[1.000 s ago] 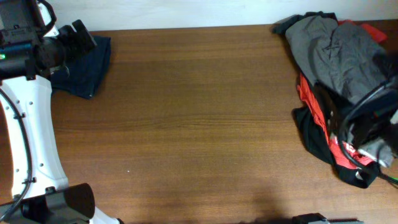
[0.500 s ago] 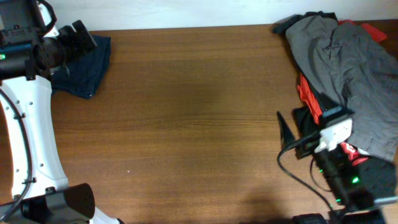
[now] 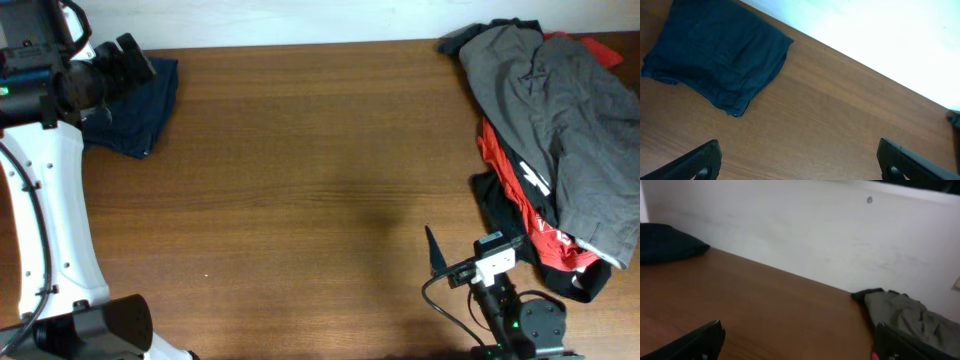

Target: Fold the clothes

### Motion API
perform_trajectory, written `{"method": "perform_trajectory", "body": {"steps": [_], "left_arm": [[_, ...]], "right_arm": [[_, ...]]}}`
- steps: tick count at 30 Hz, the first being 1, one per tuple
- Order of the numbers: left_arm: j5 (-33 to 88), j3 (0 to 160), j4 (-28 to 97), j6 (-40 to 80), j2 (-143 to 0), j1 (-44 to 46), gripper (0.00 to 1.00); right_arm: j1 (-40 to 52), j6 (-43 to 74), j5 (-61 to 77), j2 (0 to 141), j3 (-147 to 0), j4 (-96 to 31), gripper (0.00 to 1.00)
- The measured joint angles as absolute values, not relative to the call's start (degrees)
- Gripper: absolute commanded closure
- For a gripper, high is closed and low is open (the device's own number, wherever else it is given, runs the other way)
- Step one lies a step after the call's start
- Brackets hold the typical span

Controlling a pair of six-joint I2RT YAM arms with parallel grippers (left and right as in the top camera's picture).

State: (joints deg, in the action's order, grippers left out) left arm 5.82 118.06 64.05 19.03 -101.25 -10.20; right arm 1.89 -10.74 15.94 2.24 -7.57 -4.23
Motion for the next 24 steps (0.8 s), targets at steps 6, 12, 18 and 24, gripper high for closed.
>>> {"method": "perform_trajectory", "body": {"steps": [6,12,18,24], "left_arm": [[5.82,118.06,64.05,19.03,-101.25,-10.17,0.01],[5.82,118.06,64.05,19.03,-101.25,-10.2,0.01],[5.82,118.06,64.05,19.03,-101.25,-10.17,0.01],[5.82,118.06,64.05,19.03,-101.25,-10.2,0.01]], "right_arm": [[1.89,-10.7,15.92,0.89,-1.23,-0.34,0.01],[1.89,-10.72,14.55,0.89,-0.6,-2.83,0.01],[1.89,-10.7,11.51,0.89,-0.6,-3.16,0.01],[1.89,-10.72,11.16,0.89,-0.6,-3.16,0.01]]}}
